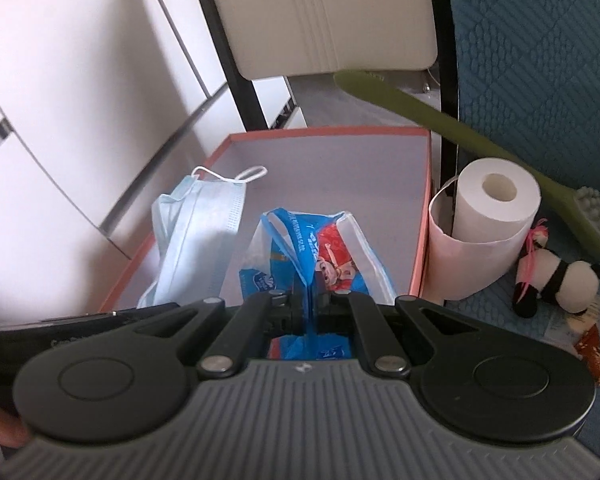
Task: Organize soft objects
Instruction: 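Carry the mask in the left gripper and the wrapper in the right gripper over the pink box, then open the left gripper over the box while the right gripper releases the wrapper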
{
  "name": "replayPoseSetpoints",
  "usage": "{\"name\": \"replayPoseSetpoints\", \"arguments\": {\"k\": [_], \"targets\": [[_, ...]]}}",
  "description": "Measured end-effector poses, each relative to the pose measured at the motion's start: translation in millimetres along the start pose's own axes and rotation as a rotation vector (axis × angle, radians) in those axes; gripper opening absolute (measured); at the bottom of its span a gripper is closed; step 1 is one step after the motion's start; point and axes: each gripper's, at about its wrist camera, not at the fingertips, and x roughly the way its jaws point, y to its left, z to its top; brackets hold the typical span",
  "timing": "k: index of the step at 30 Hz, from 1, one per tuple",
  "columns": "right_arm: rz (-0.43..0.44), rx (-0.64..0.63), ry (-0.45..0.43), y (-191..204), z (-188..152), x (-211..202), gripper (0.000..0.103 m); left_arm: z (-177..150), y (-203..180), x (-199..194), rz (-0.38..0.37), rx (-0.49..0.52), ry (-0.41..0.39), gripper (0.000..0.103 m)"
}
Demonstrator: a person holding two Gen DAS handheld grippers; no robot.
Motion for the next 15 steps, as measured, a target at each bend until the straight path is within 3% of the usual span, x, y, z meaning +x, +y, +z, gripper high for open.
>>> {"name": "replayPoseSetpoints", "arguments": {"k": [8, 15], "targets": [[-0.029, 0.004, 0.055, -6.5, 6.1, 40.3, 0.006, 6.4, 12.0, 29.3, 0.026, 0.006, 0.041, 0.013], [-0.049, 0.020, 0.058, -9.7, 5.8, 46.7, 0.007, 6.0, 12.7, 36.1, 0.037, 0.025, 0.048, 0.013]]}}
